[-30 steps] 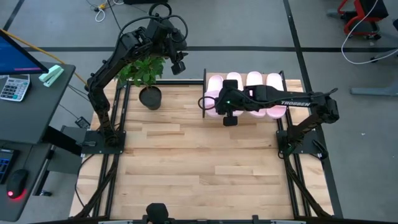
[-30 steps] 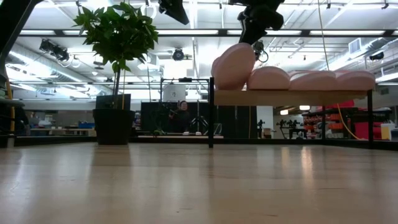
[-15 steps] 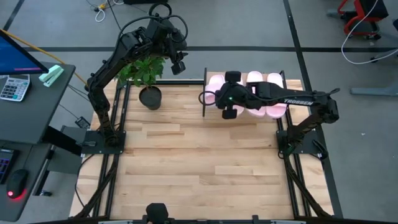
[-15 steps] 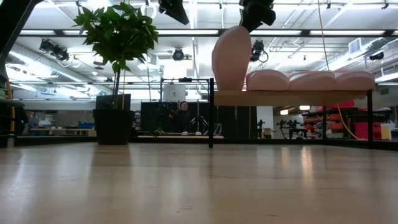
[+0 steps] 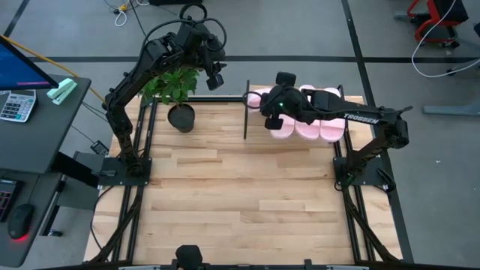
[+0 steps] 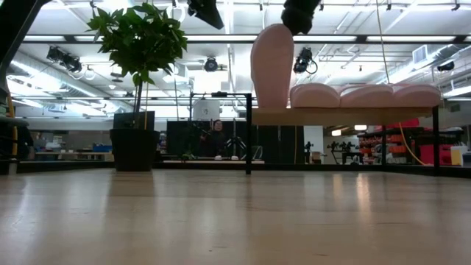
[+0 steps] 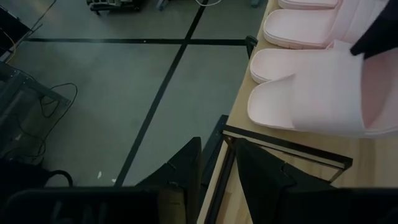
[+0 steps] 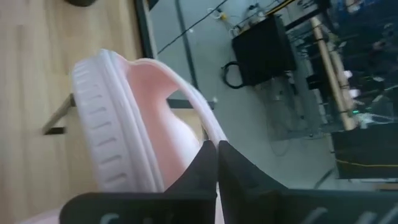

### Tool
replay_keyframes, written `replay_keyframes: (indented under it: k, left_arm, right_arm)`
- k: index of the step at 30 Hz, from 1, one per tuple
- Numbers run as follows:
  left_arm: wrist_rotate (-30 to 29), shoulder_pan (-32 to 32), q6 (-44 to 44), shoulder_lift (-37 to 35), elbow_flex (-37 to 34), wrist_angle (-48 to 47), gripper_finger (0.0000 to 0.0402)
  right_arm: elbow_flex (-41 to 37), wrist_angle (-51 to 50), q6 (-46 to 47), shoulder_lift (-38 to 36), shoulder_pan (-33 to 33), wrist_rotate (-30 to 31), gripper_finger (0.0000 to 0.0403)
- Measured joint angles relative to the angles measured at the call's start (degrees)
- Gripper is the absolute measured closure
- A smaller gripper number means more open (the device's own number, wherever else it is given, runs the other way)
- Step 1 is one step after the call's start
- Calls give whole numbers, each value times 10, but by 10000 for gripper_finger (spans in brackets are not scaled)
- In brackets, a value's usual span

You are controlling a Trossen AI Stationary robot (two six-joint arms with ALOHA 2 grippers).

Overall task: Pick and place slides into the shelf
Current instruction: Adjust the pink slides on the shelf

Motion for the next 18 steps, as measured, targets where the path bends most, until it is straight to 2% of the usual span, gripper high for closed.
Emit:
replay_keyframes:
  k: [18]
  left_arm:
    - [0,0,-5,0,0,-4,294]
  right_arm:
    - [-1,41,-33,-3,-15,56,403]
